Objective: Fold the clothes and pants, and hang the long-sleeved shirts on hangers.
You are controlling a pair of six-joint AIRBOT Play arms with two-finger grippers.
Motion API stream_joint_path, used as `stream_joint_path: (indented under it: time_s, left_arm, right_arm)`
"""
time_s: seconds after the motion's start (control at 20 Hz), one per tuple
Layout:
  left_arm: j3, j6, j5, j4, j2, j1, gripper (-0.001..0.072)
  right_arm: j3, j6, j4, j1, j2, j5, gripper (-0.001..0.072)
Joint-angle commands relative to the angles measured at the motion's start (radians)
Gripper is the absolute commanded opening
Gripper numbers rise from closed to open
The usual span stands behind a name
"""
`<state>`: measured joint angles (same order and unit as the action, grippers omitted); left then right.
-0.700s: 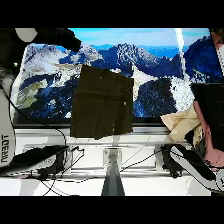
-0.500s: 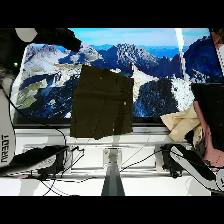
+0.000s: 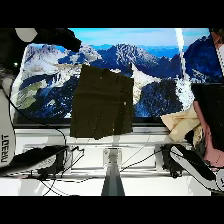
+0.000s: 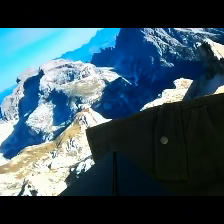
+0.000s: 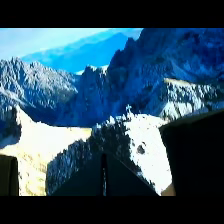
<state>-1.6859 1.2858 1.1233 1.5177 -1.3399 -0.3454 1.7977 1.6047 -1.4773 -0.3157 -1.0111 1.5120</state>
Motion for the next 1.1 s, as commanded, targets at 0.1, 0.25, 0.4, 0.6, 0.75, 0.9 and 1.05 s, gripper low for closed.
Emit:
stream_joint_path:
  time_s: [0.1, 0.25, 0.4, 0.6, 0.75, 0.9, 1.05]
  left_arm:
    - [0.000, 0.000, 0.000, 0.000, 0.000, -0.001, 0.0009]
    - [0.000, 0.010, 0.024, -0.003, 0.002, -0.002, 0.0009]
    - [0.000, 0.023, 0.201, 0.002, 0.010, -0.002, 0.0009]
    - [0.001, 0.016, 0.366, 0.034, 0.054, 0.066, 0.0009]
    - [0.006, 0.047, 0.363, 0.005, 0.122, 0.204, 0.0009]
    - [0.073, 0.076, 0.363, -0.054, 0.195, 0.368, 0.0016]
    - [0.232, 0.092, 0.369, -0.063, 0.261, 0.492, 0.0143]
  right_arm:
    - [0.001, 0.001, 0.009, 0.001, -0.001, -0.174, 0.0026]
    - [0.001, 0.000, 0.061, 0.001, -0.001, -0.229, 0.0029]
    - [-0.006, -0.189, 0.033, 0.001, -0.019, -0.164, 0.0027]
    - [-0.285, -0.306, 0.151, 0.001, -0.008, 0.015, 0.0026]
    - [-0.657, -0.447, 0.377, 0.011, 0.016, 0.039, 0.0026]
    - [-0.991, -0.483, 0.513, 0.086, 0.013, 0.015, 0.0066]
    - [-1.229, -0.481, 0.528, 0.206, 0.013, -0.110, 0.0512]
